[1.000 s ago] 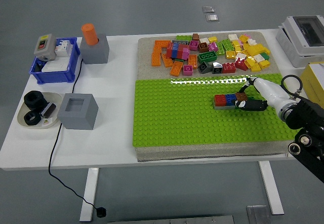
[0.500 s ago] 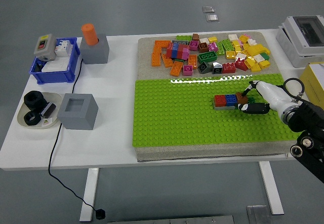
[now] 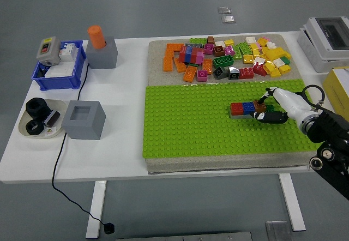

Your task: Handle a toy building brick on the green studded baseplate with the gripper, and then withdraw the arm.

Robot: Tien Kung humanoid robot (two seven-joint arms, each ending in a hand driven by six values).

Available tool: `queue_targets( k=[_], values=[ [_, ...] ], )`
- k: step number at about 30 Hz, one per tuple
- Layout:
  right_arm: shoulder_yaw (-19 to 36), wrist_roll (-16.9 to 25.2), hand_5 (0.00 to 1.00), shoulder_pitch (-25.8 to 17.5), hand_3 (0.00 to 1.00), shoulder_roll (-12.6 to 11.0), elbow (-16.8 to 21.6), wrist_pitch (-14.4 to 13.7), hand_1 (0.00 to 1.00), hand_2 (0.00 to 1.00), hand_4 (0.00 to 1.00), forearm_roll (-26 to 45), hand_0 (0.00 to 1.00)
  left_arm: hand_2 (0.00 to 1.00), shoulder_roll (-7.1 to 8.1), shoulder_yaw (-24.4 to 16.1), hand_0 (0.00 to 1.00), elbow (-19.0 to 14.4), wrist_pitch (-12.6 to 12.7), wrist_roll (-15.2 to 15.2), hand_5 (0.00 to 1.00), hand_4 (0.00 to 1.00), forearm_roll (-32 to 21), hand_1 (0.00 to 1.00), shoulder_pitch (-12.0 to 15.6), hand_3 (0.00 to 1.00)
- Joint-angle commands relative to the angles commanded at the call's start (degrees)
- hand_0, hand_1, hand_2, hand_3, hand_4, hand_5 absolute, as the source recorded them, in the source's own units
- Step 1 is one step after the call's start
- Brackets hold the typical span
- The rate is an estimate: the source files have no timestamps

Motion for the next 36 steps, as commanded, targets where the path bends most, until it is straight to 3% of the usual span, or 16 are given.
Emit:
queue_targets(
  k=[36],
  values=[
    [-0.6, -0.1, 0.511, -1.6, 0.62, -1.1, 2.6, -0.1, 0.888, 0.929, 0.813, -3.4, 0.93, 0.535, -0.16, 0.4, 0.597, 0.0, -0.1, 0.0, 0.21, 0.761, -0.1, 0.616, 0.2, 0.592]
  ],
)
